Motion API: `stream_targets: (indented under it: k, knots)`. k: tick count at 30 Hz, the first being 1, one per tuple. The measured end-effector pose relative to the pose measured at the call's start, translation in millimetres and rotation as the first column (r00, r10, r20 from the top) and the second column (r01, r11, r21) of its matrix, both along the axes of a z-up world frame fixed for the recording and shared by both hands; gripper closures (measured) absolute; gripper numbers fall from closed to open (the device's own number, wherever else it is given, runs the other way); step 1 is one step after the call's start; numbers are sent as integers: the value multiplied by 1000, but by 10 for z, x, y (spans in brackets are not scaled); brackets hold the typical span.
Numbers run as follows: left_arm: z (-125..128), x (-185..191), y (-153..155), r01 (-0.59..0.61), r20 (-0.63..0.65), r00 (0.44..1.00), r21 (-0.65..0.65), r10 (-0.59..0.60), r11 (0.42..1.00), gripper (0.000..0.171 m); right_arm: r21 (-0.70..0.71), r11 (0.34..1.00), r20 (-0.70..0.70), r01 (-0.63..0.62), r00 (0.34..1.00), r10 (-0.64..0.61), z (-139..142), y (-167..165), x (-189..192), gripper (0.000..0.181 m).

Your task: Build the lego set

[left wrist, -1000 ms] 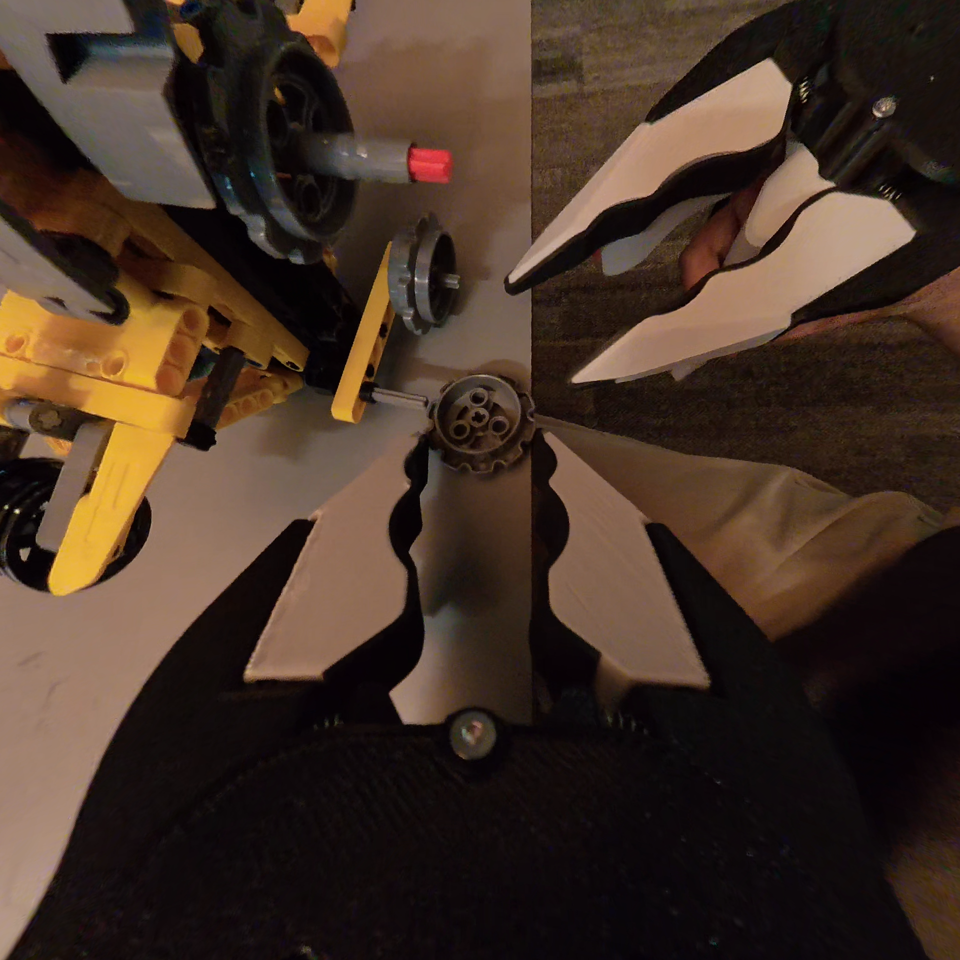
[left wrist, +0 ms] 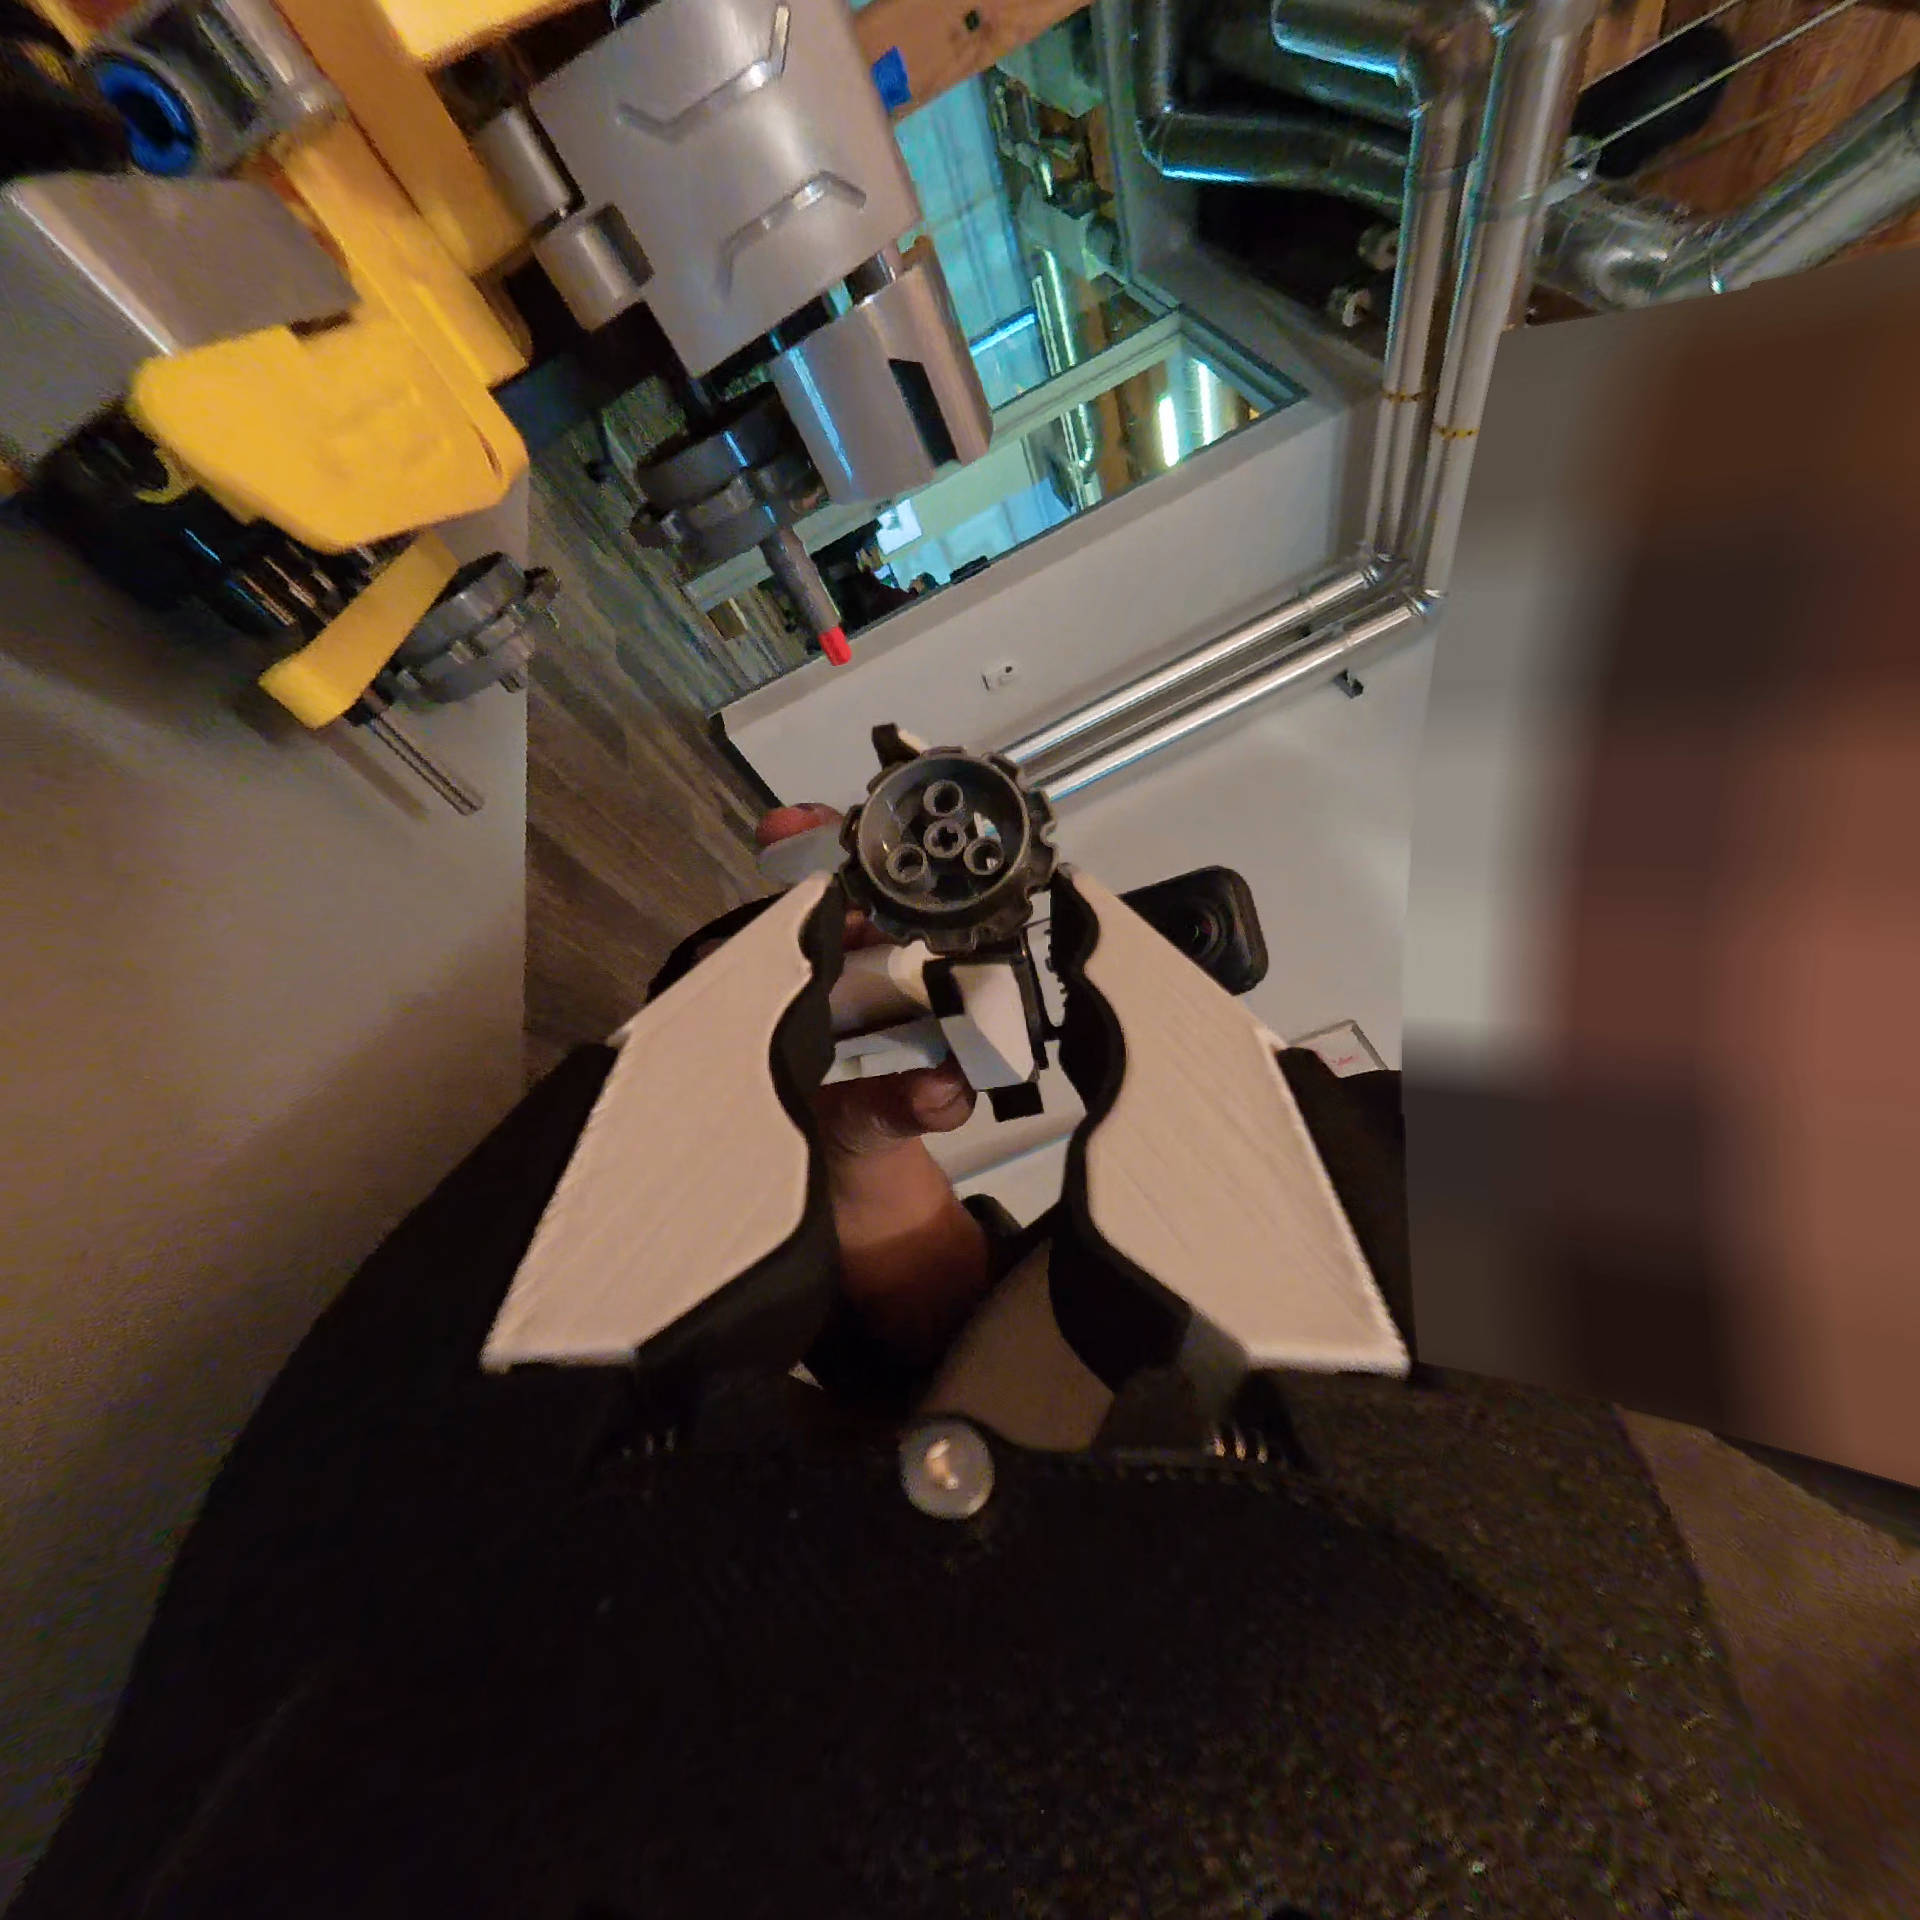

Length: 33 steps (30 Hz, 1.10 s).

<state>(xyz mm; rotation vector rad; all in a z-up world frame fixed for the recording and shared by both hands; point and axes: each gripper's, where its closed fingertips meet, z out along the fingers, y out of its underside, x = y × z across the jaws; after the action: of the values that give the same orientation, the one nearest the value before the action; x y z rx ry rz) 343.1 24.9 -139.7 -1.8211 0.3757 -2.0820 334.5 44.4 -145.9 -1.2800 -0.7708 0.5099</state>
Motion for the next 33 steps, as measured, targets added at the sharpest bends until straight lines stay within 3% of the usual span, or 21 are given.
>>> stream_targets:
  k: [13,23,33]
  knots:
    - [-25,18,22,-8,-6,1000,1,8,1000,137,-55,998,-37,-14,999,12,-24,20,17,145]
    - [-17,-103,195,-145,43,988,-53,147,988,137,3,996,-67,94,993,-93,-3,85,66,135]
    - [-51,16,84,-115,80,989,-95,123,989,137,-40,996,-97,82,992,-85,-10,70,-21,139]
